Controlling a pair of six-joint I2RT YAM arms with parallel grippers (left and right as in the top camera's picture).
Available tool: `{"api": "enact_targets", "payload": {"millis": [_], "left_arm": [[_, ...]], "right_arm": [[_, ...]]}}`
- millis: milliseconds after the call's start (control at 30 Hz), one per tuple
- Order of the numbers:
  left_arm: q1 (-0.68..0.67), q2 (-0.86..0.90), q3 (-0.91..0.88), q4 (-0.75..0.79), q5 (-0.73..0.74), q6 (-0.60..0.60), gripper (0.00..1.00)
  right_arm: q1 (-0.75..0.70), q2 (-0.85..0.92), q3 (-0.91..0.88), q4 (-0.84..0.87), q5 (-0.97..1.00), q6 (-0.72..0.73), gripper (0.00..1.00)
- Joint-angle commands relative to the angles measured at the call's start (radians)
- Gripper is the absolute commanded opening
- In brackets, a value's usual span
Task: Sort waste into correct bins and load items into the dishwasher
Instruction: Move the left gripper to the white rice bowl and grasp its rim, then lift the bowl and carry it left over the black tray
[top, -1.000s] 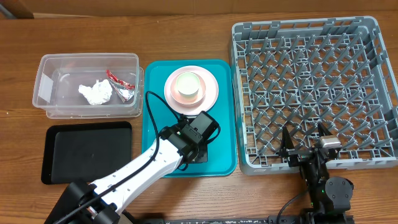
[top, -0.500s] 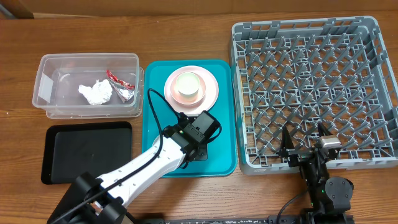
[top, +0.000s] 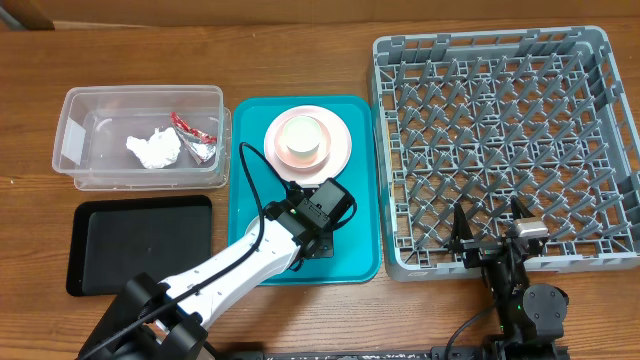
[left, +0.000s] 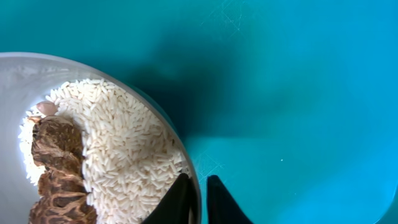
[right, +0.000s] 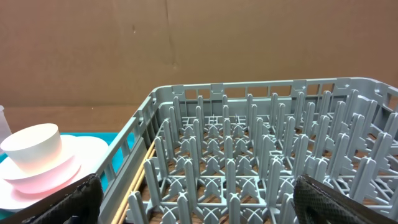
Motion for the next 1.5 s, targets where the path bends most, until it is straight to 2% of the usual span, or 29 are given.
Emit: {"api": "enact_targets", "payload": {"millis": [0, 67, 300, 367, 533, 733, 867, 1167, 1467], "left_arm": [[-0.006, 0.010, -0.010, 0.004, -0.013, 0.001, 0.12], [-0.006, 0.010, -0.010, 0.002, -0.013, 0.002, 0.14], [-0.006, 0.010, 0.002, -0.004, -0.013, 0.001, 0.04], [-0.006, 0.010, 0.019, -0.022, -0.016, 0.003, 0.04], [-0.001, 0.010, 0.074, -0.061, -0.023, 0.115, 0.04], [0.043, 0.010, 0.193, -0.193, -0.010, 0.188, 0.04], [0.105, 0.009, 0.261, -0.271, 0.068, 0.295, 0.04], [0.289, -0.008, 0.333, -0.372, 0.395, 0.521, 0.04], [0.436, -0.087, 0.333, -0.429, 0.400, 0.533, 0.04]], "right_arm": [[-0.008, -0.010, -0.010, 0.007, 0.005, 0.004, 1.00], [-0.008, -0.010, -0.010, 0.008, 0.005, 0.004, 1.00], [-0.008, -0.010, -0.010, 0.008, 0.005, 0.004, 1.00], [-0.008, -0.010, -0.010, 0.008, 0.005, 0.004, 1.00], [-0.008, -0.010, -0.010, 0.007, 0.005, 0.004, 1.00], [-0.008, -0.010, -0.010, 0.008, 0.005, 0.004, 1.00], [-0.008, -0.010, -0.010, 0.007, 0.005, 0.004, 1.00], [-0.008, -0.010, -0.010, 0.008, 0.005, 0.004, 1.00], [-0.008, -0.010, -0.010, 0.008, 0.005, 0.004, 1.00]]}}
